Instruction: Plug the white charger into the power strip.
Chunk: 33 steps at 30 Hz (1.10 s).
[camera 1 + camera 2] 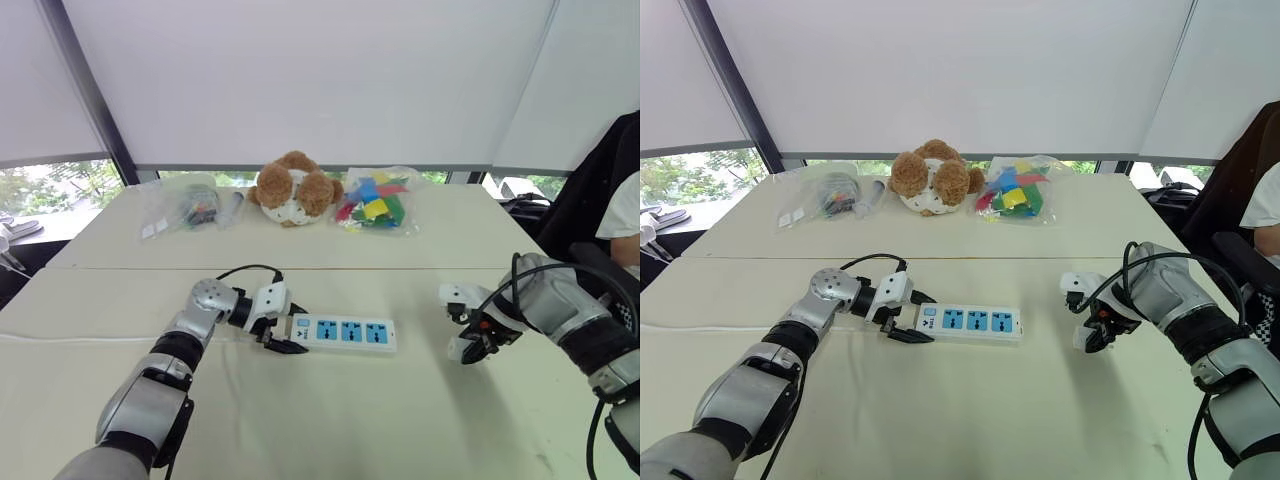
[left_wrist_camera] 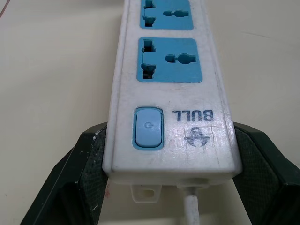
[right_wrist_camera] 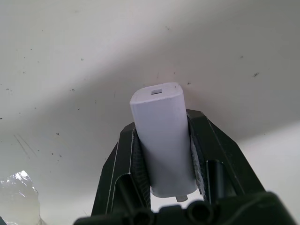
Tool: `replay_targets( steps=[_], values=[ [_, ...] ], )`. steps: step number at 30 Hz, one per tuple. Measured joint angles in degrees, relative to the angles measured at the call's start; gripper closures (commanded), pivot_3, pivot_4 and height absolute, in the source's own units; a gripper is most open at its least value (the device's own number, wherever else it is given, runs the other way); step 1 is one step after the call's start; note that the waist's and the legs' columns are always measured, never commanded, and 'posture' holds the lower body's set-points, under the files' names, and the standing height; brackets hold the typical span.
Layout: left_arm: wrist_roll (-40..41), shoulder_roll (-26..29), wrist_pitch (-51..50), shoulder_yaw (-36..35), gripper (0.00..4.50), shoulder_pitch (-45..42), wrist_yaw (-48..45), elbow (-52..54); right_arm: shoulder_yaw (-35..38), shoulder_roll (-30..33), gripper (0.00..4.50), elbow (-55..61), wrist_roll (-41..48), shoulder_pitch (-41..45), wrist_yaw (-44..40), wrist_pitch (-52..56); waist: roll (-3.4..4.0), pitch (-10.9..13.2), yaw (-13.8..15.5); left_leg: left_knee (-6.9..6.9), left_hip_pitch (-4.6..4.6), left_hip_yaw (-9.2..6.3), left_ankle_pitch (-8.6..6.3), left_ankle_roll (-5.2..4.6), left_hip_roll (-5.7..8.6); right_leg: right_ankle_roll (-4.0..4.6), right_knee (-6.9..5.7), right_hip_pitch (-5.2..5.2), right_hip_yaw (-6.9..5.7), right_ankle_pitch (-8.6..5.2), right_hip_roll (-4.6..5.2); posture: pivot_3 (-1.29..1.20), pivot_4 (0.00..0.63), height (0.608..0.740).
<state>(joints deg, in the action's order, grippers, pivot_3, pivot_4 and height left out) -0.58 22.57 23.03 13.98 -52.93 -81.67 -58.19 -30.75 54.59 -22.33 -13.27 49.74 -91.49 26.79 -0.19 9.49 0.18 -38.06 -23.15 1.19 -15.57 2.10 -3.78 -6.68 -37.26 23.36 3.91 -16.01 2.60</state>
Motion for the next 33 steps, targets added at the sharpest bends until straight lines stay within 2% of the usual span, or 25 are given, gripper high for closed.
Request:
replay_targets(
  steps=[4,10,24,33],
  values=[
    [0.0,-0.1,0.0,0.0,1.47,0.0,0.2,-0.1,0.0,-1.0,3.73,-0.4,-0.3,0.5,-0.1,0.3,0.00,0.0,0.0,-0.01,0.01,0.00,0.00,0.00,0.00,0.00,0.00,-0.01,0.00,0.00,0.00,0.00,0.150,0.739],
    [0.0,-0.2,0.1,0.0,1.47,0.3,0.7,-0.1,0.2,-1.2,0.77,-0.2,-0.5,0.5,0.0,-0.9,0.02,0.0,0.1,-0.01,0.01,0.00,0.00,0.00,0.00,0.00,0.00,-0.02,0.00,0.00,0.01,0.00,0.150,0.739],
    [-0.1,-0.7,0.2,0.0,1.47,0.3,1.7,-0.2,0.6,-1.4,0.77,3.1,0.1,0.2,-0.6,1.9,0.04,0.0,0.5,-0.07,0.00,0.01,0.00,0.00,0.01,0.00,0.00,-0.06,0.00,0.00,0.03,0.00,0.150,0.739],
    [-0.1,-0.9,0.3,0.0,1.47,0.4,2.0,-0.3,0.0,-4.5,0.77,-1.8,-1.9,2.5,0.3,-0.9,0.07,0.0,0.6,-0.10,0.02,0.01,0.00,0.01,0.02,0.00,0.00,-0.11,0.00,0.00,0.04,0.00,0.150,0.739]
  ],
)
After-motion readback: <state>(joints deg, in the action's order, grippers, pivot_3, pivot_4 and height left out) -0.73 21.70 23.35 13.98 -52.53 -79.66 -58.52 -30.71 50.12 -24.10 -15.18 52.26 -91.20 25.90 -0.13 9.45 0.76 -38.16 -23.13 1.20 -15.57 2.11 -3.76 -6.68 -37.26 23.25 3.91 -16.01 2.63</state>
